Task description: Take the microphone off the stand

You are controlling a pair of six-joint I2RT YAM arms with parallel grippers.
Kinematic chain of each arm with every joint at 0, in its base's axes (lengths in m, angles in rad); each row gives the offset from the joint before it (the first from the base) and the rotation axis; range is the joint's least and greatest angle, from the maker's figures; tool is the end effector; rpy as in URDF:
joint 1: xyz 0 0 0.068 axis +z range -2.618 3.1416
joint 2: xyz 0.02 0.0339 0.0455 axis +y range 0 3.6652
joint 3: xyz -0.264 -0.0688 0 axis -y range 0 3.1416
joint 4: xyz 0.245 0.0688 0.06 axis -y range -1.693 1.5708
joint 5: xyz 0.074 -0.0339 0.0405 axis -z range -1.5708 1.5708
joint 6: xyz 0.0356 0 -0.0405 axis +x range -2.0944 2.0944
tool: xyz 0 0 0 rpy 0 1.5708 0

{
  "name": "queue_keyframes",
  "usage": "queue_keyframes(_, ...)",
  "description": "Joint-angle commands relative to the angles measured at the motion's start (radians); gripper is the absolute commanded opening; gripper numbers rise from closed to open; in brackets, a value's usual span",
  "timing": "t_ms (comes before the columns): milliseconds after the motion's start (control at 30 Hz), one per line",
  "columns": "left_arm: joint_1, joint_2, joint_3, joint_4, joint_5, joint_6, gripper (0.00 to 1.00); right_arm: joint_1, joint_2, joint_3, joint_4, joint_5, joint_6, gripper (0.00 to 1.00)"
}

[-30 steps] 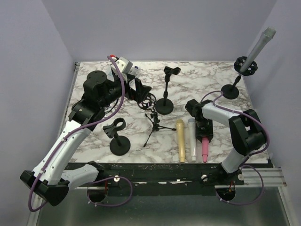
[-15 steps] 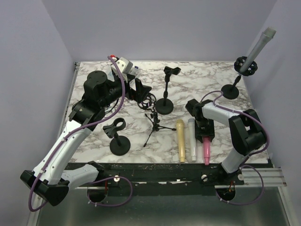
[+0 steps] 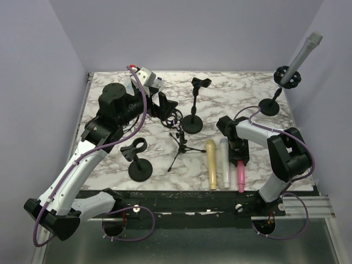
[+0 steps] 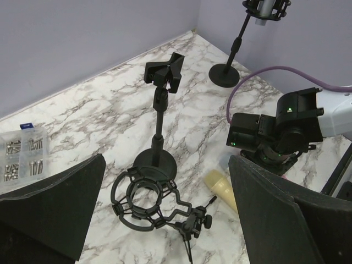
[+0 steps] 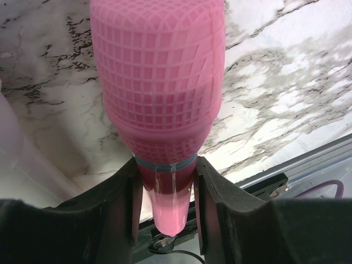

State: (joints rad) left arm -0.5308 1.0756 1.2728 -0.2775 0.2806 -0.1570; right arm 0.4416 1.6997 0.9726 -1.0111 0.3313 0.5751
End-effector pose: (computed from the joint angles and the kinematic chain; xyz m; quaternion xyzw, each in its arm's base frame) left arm 0.1941 -0.1254 0.4439 0.2284 0.6974 -0.3232 0.5975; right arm 0.2390 0.1002 0.1511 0.0518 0.9816 -0.1837 0.0079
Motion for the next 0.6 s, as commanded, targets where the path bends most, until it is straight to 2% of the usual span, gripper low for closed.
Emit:
queue_keyframes(0, -0.006, -0.006, -0.005, 0.021, 0.008, 0.013, 0.99, 0.003, 0.024, -0.021, 0.151, -0.003, 0.018, 0.35)
queue_keyframes(300, -0.005, -0.002, -0.005, 0.021, 0.008, 0.014, 0.99, 0.006, 0.029, 0.034, 0.156, -0.004, -0.01, 0.38)
queue_keyframes(567, -0.006, 0.001, -0.005, 0.02, 0.019, 0.011, 0.99, 0.011, 0.007, 0.075, 0.116, 0.016, -0.025, 0.57)
